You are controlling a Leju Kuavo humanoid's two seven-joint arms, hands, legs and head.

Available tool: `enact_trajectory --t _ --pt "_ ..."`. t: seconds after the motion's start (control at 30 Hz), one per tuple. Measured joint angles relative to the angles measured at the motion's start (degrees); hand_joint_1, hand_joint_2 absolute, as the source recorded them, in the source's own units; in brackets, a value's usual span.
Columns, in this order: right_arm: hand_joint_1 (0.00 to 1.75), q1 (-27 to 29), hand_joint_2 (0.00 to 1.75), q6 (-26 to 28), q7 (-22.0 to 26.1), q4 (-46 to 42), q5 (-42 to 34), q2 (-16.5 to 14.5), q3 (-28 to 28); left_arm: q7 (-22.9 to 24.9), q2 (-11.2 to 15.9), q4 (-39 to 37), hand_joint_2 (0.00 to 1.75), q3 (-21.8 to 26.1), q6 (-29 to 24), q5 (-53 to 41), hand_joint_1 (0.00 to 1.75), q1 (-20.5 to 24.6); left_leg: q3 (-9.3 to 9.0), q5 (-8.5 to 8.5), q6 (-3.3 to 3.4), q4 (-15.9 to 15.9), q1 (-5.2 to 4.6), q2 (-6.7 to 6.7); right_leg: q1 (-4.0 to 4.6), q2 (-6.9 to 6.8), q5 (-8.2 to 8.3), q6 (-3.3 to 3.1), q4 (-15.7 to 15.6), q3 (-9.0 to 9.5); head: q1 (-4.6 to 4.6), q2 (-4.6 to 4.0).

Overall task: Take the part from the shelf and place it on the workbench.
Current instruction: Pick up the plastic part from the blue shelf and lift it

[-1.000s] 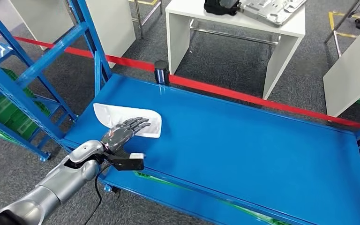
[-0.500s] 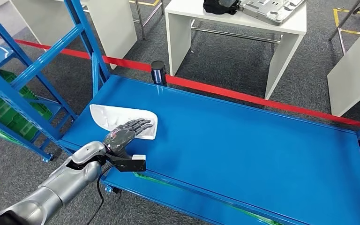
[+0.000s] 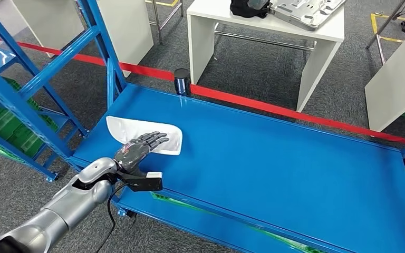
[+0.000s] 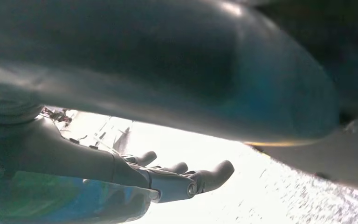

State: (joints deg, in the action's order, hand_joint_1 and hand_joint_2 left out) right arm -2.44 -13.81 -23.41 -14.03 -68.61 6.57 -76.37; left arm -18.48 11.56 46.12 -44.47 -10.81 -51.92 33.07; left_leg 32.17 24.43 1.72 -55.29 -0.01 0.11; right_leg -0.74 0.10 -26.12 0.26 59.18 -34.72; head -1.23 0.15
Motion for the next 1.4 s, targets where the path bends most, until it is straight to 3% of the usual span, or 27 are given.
enact_trajectory --t 0.07,0.13,0.17,0.2,0.27,0.3,0.37,0.43,0.5,0.6,0.67,0.7,0.73,0.77,0.83,1.0,1.03,1.13,1.17,1.2,1.23,1.3,1.37,1.4 --pt "0.00 0.01 0.00 0.00 0.04 0.00 0.00 0.04 -0.03 -0.01 -0.10 0.01 1.75 -0.01 0.02 -0.03 0.00 -0.08 -0.18 -0.36 0.31 0.46 0.00 0.07 0.06 -0.06 -3.12 -0.35 6.69 -3.25 0.08 0.00" --pt "0.00 0.07 0.00 0.00 0.10 0.00 0.01 0.08 -0.11 -0.02 -0.16 -0.01 1.75 -0.03 0.03 -0.03 0.00 -0.21 -0.04 -0.37 0.35 0.42 -0.12 0.03 -0.11 -0.05 -5.57 -0.24 13.69 -6.60 0.11 0.00" --pt "0.00 0.08 0.00 0.01 0.15 0.00 0.03 0.10 -0.15 -0.03 -0.19 -0.01 1.75 -0.04 0.03 -0.03 0.21 -0.24 -0.03 -0.36 0.33 0.40 -0.15 -0.02 -0.19 -0.06 -5.54 0.14 14.48 -6.97 0.13 0.00" --pt "0.00 0.08 0.00 0.01 0.21 0.00 0.06 0.12 -0.19 -0.03 -0.22 -0.01 1.75 -0.04 0.03 -0.03 0.61 -0.25 -0.04 -0.33 0.28 0.33 -0.13 -0.09 -0.31 -0.08 -4.53 0.67 12.65 -6.06 0.14 0.00" --pt "0.00 0.03 0.00 0.04 0.36 0.00 0.13 0.21 -0.23 -0.03 -0.23 -0.01 1.75 -0.04 0.03 -0.06 1.43 -0.26 0.01 -0.06 -0.09 -0.12 -0.14 -0.19 -0.53 -0.14 -1.31 1.45 4.21 -1.83 0.14 0.00" --pt "0.00 0.00 0.00 0.06 0.41 0.00 0.14 0.22 -0.25 -0.03 -0.22 -0.01 1.75 -0.02 0.02 -0.09 1.63 -0.26 0.15 0.15 -0.37 -0.51 -0.23 -0.23 -0.55 -0.14 -0.10 1.38 0.65 -0.04 0.13 0.00" --pt "0.00 -0.02 0.00 0.11 0.49 0.00 0.15 0.21 -0.28 -0.02 -0.17 -0.03 1.75 0.00 0.00 -0.13 1.66 -0.30 0.47 0.45 -0.94 -1.05 -0.40 -0.25 -0.36 -0.10 0.70 0.57 -2.01 1.31 0.08 0.00" --pt "0.00 -0.02 0.00 0.14 0.52 0.00 0.15 0.16 -0.30 -0.01 -0.15 -0.04 1.75 0.00 -0.02 -0.16 1.65 -0.35 0.67 0.58 -1.37 -1.20 -0.31 -0.23 -0.36 -0.05 0.86 -0.16 -1.99 1.31 0.06 0.00" --pt "0.00 -0.02 0.00 0.17 0.57 0.00 0.15 0.15 -0.30 -0.01 -0.11 -0.05 1.75 0.01 -0.06 -0.19 1.66 -0.36 1.51 1.86 -1.97 -2.93 -0.07 -0.21 -0.66 -0.01 0.96 -0.81 -2.10 1.42 0.00 0.00" --pt "0.00 -0.01 0.00 0.33 0.63 0.00 0.15 0.18 -0.31 -0.01 0.02 -0.07 1.75 0.03 -0.09 -0.19 1.65 -0.45 6.01 6.53 -2.83 -12.38 0.42 -0.20 -0.71 0.03 0.96 -1.35 -2.15 1.49 -0.10 0.00" --pt "0.00 0.01 0.00 0.47 0.64 0.00 0.15 0.18 -0.33 -0.01 0.02 -0.14 1.75 -0.01 -0.10 -0.19 1.61 -0.66 8.56 7.67 -3.09 -17.11 0.64 -0.19 -0.62 0.04 0.93 -1.38 -2.12 1.48 -0.09 0.00" --pt "0.00 0.01 0.00 0.51 0.65 0.00 0.15 0.18 -0.34 -0.02 -0.01 -0.17 1.75 -0.02 -0.14 -0.17 1.58 -0.68 8.49 6.78 -3.07 -16.69 0.70 -0.19 -0.60 0.05 0.92 -1.37 -2.12 1.53 -0.09 0.00" --pt "0.00 -0.01 0.00 0.54 0.65 0.00 0.15 0.17 -0.34 -0.04 -0.03 -0.20 1.75 -0.01 -0.19 -0.17 1.56 -0.61 7.27 4.99 -2.91 -14.04 0.71 -0.19 -0.57 0.06 0.91 -1.36 -2.12 1.61 -0.09 0.00" --pt "0.00 -0.04 0.00 0.56 0.67 0.00 0.14 0.15 -0.34 -0.06 -0.05 -0.20 1.75 0.01 -0.25 -0.16 1.56 -0.44 5.25 2.92 -2.59 -9.98 0.66 -0.20 -0.53 0.09 0.90 -1.34 -2.13 1.72 -0.09 0.00" --pt "0.00 -0.10 0.00 0.64 0.73 0.00 0.12 0.04 -0.34 -0.12 -0.11 -0.18 1.75 0.07 -0.33 -0.15 1.58 -0.05 1.83 0.75 -1.94 -3.23 0.37 -0.18 -0.30 0.15 0.89 -1.14 -2.12 1.73 -0.07 0.00" --pt "0.00 -0.04 0.00 0.72 0.79 0.00 0.07 -0.07 -0.34 -0.21 -0.30 0.03 1.75 0.19 -0.47 -0.12 1.57 0.32 0.18 0.10 -0.48 -0.29 0.07 -0.08 -0.34 0.16 0.42 0.12 -1.46 1.23 0.02 0.00" --pt "0.00 -0.04 0.00 0.72 0.79 0.00 0.07 -0.05 -0.34 -0.22 -0.39 0.08 1.75 0.21 -0.49 -0.12 1.58 0.37 -0.12 -0.27 -0.15 0.19 0.21 -0.03 -0.31 0.13 -0.63 0.04 0.50 0.30 0.08 0.00" --pt "0.00 0.00 0.00 0.72 0.79 0.00 0.07 -0.03 -0.36 -0.25 -0.62 0.10 1.75 0.15 -0.52 -0.14 1.61 0.20 0.02 -0.61 0.24 0.45 0.23 0.05 -0.36 0.11 -5.18 -0.38 11.56 -4.97 0.16 0.00" --pt "0.00 0.04 0.00 0.72 0.79 0.00 0.07 -0.02 -0.37 -0.26 -0.65 0.10 1.75 0.12 -0.52 -0.14 1.61 0.05 0.08 -0.61 0.24 0.42 0.19 0.05 -0.41 0.11 -5.75 -0.16 13.83 -6.06 0.16 0.00" --pt "0.00 0.07 0.00 0.72 0.79 0.00 0.07 0.01 -0.38 -0.29 -0.67 0.10 1.75 0.11 -0.54 -0.10 1.61 -0.09 0.10 -0.60 0.22 0.37 0.19 0.03 -0.50 0.09 -5.41 0.26 13.86 -6.08 0.16 0.00" --pt "0.00 0.09 0.00 0.72 0.79 0.00 0.07 0.05 -0.39 -0.33 -0.70 0.11 1.75 0.14 -0.56 0.02 1.61 -0.18 0.10 -0.56 0.14 0.26 0.21 0.00 -0.64 0.07 -4.24 0.80 11.50 -4.93 0.16 0.00" --pt "0.00 0.04 0.00 0.72 0.79 0.00 0.07 0.17 -0.43 -0.44 -0.80 0.16 1.75 0.25 -0.61 0.32 1.61 -0.21 0.24 -0.22 -0.35 -0.34 0.16 -0.07 -0.86 -0.04 -1.24 1.58 3.31 -0.76 0.17 0.00" --pt "0.00 0.01 0.00 0.73 0.80 0.00 0.07 0.22 -0.50 -0.50 -0.80 0.22 1.75 0.46 -0.66 0.54 1.61 -0.19 0.54 0.22 -1.07 -1.07 0.00 -0.10 -0.81 -0.04 0.22 1.13 -1.44 1.69 0.09 0.00" --pt "0.00 0.02 0.00 0.74 0.81 0.00 0.07 0.21 -0.58 -0.52 -0.78 0.25 1.75 0.56 -0.67 0.60 1.61 -0.20 0.66 0.29 -1.40 -1.24 -0.04 -0.11 -0.63 0.00 0.23 0.61 -1.69 1.82 0.05 0.00"
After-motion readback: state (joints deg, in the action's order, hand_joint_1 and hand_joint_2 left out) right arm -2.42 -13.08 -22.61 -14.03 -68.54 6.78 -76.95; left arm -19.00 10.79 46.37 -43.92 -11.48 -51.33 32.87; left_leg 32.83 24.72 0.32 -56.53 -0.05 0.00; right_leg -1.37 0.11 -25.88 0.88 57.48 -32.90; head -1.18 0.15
